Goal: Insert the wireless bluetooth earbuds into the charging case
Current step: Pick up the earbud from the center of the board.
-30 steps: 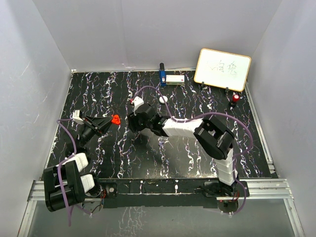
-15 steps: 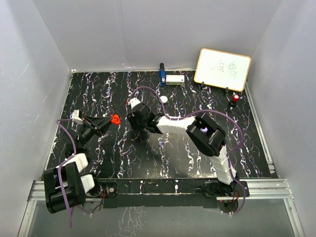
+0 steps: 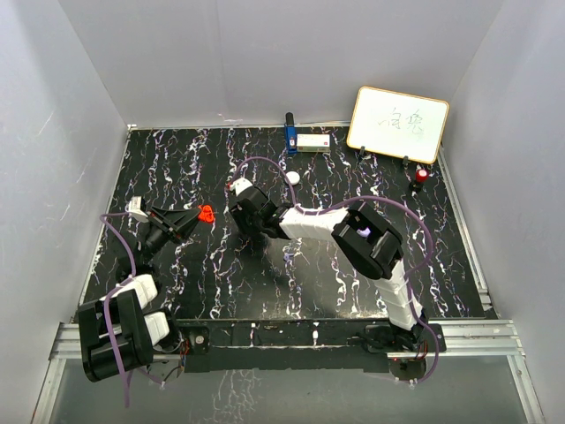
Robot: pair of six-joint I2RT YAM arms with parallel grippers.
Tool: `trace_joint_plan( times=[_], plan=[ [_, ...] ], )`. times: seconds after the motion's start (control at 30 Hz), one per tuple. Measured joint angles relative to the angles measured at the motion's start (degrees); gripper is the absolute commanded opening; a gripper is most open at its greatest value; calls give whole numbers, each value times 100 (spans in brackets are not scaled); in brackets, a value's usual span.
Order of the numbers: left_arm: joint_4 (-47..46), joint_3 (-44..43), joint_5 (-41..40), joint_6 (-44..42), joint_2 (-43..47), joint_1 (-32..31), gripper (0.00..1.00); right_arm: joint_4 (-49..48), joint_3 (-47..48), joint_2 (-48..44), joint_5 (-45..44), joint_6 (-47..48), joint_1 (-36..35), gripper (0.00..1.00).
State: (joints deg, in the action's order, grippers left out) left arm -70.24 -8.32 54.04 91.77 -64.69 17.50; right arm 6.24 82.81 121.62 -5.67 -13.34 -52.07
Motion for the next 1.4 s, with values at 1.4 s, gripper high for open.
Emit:
trace_joint_plan(
  times=[1.4],
  plan=[
    [31, 7, 136, -52, -63, 39, 0, -162, -317, -238, 203, -70, 195, 0]
  ],
)
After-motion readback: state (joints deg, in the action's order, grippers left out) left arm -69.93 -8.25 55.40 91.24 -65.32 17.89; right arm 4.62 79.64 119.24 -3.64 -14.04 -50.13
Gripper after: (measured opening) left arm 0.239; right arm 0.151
